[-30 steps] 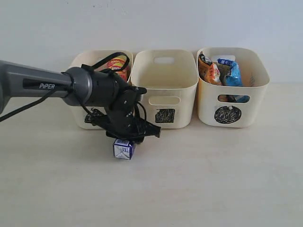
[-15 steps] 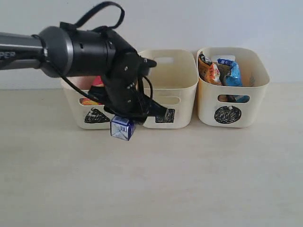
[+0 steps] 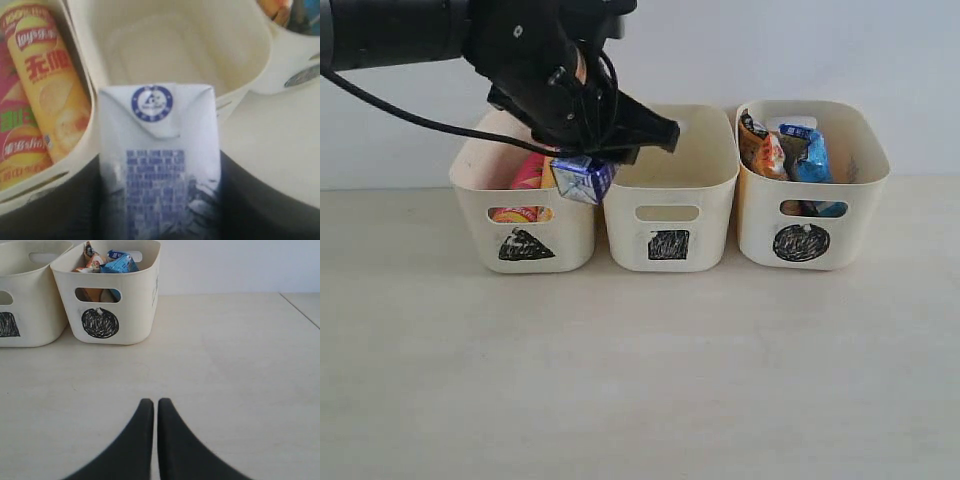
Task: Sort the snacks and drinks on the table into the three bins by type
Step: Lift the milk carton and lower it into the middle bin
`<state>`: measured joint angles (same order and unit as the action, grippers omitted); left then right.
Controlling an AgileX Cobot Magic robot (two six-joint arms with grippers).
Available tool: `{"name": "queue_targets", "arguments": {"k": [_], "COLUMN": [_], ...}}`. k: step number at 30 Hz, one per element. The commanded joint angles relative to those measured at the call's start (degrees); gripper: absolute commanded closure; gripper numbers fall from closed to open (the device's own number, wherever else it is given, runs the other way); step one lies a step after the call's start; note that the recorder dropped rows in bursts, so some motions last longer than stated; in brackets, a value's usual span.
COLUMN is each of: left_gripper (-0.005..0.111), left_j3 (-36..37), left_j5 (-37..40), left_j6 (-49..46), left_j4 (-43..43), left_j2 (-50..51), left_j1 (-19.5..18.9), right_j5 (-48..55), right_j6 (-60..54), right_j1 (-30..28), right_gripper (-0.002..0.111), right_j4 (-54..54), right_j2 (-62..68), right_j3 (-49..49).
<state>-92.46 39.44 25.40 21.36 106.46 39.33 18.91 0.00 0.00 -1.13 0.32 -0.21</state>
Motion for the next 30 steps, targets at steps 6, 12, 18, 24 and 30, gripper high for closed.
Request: {"name": "queue_targets", "arguments": {"k": [6, 12, 18, 24, 30], "left_gripper": [0.103, 0.103, 0.103, 0.103, 0.103], "left_j3": [-4.1, -11.8, -20.3, -26.0, -27.7], "left_j5": [-13.4, -17.0, -17.8, -19.1, -18.8], "left_j6": [-0.2, -0.2, -0.2, -0.2, -0.2], "left_j4": [2.4, 3.1, 5.5, 5.8, 6.7], "left_j2": [3.4, 10.3, 19.1, 25.1, 27.8], "left_j1": [-1.3, -3.0, -3.3, -3.4, -3.4], "right_j5": [-0.4, -0.4, -0.4, -0.4, -0.4], "right_j6": [0.0, 0.0, 0.0, 0.0, 0.0], "right_j1": [-0.1, -0.1, -0.1, -0.1, -0.1], "right_gripper": [0.108, 0.108, 0.108, 0.108, 0.108], "right_j4": [0.2, 0.2, 0.2, 0.2, 0.2], "right_j2": [-0.3, -0.3, -0.3, -0.3, -0.3], "right_j3": [0.2, 0.2, 0.2, 0.2, 0.2]}}
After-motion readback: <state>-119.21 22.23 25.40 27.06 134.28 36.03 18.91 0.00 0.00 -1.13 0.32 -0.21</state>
